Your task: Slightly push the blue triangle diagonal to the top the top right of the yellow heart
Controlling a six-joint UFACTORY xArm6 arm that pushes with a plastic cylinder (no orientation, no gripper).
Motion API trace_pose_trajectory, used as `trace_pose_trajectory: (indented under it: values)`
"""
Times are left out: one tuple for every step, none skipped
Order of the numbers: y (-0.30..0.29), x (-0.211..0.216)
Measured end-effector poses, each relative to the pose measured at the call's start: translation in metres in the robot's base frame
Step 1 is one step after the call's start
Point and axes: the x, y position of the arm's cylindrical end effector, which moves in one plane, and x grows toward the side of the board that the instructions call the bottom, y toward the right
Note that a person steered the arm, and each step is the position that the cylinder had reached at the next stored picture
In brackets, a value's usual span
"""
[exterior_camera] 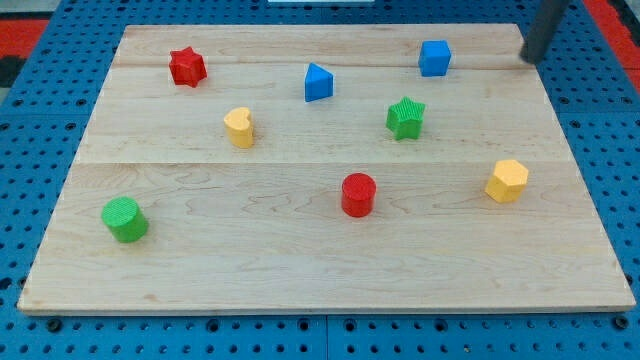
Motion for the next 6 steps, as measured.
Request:
trace_pose_trajectory:
  values:
    - [-0.067, 0.011]
    - [-0.068, 0.011]
    - [-0.08, 0.011]
    - [-0.15, 0.017]
    - [-0.2, 0.013]
    - [-0.235, 0.054]
